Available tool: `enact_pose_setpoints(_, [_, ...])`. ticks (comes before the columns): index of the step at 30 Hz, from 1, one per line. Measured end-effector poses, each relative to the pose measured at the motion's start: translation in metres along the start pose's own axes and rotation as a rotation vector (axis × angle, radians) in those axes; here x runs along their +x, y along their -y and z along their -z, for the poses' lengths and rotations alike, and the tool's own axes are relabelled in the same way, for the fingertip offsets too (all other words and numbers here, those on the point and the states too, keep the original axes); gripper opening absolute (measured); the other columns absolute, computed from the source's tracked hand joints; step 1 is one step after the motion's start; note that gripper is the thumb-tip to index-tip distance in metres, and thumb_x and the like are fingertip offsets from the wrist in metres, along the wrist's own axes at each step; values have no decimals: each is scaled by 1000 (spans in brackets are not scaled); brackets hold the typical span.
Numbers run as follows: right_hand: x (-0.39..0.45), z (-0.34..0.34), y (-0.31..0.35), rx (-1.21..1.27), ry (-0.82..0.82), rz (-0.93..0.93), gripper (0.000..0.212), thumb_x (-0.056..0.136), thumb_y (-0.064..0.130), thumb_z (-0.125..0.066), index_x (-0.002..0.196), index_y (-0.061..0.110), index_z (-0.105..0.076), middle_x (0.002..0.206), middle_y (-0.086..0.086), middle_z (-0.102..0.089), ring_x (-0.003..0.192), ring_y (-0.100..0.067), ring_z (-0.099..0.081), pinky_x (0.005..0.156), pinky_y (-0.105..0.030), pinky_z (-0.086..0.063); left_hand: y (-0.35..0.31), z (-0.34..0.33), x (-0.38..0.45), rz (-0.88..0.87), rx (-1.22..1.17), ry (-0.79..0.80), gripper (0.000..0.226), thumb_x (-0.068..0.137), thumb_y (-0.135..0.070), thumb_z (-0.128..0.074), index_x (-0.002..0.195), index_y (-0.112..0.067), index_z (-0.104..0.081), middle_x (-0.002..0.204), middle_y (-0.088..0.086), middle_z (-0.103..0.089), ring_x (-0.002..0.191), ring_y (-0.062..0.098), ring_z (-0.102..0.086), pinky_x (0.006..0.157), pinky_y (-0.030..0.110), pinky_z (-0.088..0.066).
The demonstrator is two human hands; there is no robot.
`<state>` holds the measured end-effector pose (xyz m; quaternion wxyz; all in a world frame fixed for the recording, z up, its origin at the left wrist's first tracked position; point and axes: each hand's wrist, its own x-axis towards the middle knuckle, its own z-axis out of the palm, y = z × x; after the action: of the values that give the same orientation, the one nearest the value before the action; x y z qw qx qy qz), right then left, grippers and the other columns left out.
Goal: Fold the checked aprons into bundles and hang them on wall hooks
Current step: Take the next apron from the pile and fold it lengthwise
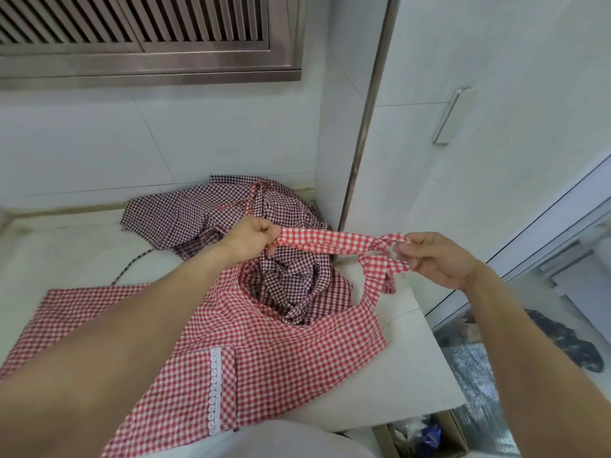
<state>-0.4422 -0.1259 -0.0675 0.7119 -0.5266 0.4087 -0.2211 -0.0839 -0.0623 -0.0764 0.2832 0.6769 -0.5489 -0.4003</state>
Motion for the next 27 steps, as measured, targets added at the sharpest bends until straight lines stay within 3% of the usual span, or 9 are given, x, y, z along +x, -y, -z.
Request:
enact_pose_setpoints(4, [4,-8,6,-325,-228,25,36,89,37,-67,97,2,-68,55,2,-53,56,-12,-48,80,-36,-43,-4,-5,1,31,-79,47,32,102,-20,-53,80,-4,-69,61,4,-64,44,10,-40,45,24,-31])
enact_pose_setpoints(7, [2,-16,6,-341,-270,84,40,96,43,-56,98,5,-69,83,-7,-72,79,-22,-66,87,-46,-53,-10,0,-3,104,-162,310,30,102,-27,-52,90,-6,-70,64,8,-64,50,14,-46,48,26,-37])
enact_pose_setpoints(9, [1,-23,5,-306,-272,93,52,89,55,-58,103,6,-71,104,-13,-73,99,-31,-67,93,-52,-52,-22,2,-8,194,-92,575,42,101,-41,-48,111,-4,-67,78,13,-69,61,18,-58,65,30,-49])
enact_pose_setpoints(12, [5,-37,9,-102,-350,153,35,100,32,-55,107,3,-72,101,-12,-74,97,-27,-69,84,-39,-58,-40,-6,-10,269,113,852,55,98,-55,-46,124,-9,-63,103,16,-74,86,29,-69,95,40,-52])
enact_pose_setpoints(14, [9,-46,13,-76,-408,234,24,100,22,-56,99,8,-75,103,-6,-74,100,-22,-68,85,-30,-57,-47,-16,-8,289,174,932,62,95,-57,-48,126,-4,-60,110,16,-73,95,30,-70,102,45,-49])
enact_pose_setpoints(17, [10,-51,18,-245,-478,360,26,95,13,-61,74,11,-76,109,5,-74,106,-7,-66,95,-24,-50,-56,-36,-4,291,89,973,64,93,-53,-54,127,1,-59,116,18,-71,102,31,-69,105,47,-48])
enact_pose_setpoints(22, [5,-54,25,-367,-451,418,20,91,17,-69,79,2,-75,82,-13,-74,86,-31,-71,84,-43,-55,-79,-60,0,208,-14,889,55,90,-46,-62,120,0,-63,87,5,-71,72,17,-63,82,35,-53])
enact_pose_setpoints(25, [-4,-48,26,-460,-350,393,15,83,20,-80,88,8,-73,85,-8,-75,81,-24,-72,73,-35,-58,-88,-64,3,176,-6,800,53,86,-40,-70,116,4,-65,82,4,-71,67,16,-61,76,32,-53])
enact_pose_setpoints(27, [-11,-40,26,-526,-269,349,26,76,17,-85,99,12,-74,95,0,-76,88,-13,-72,80,-25,-57,-90,-65,4,123,12,700,34,89,-31,-71,101,1,-69,76,4,-69,60,15,-58,69,29,-53])
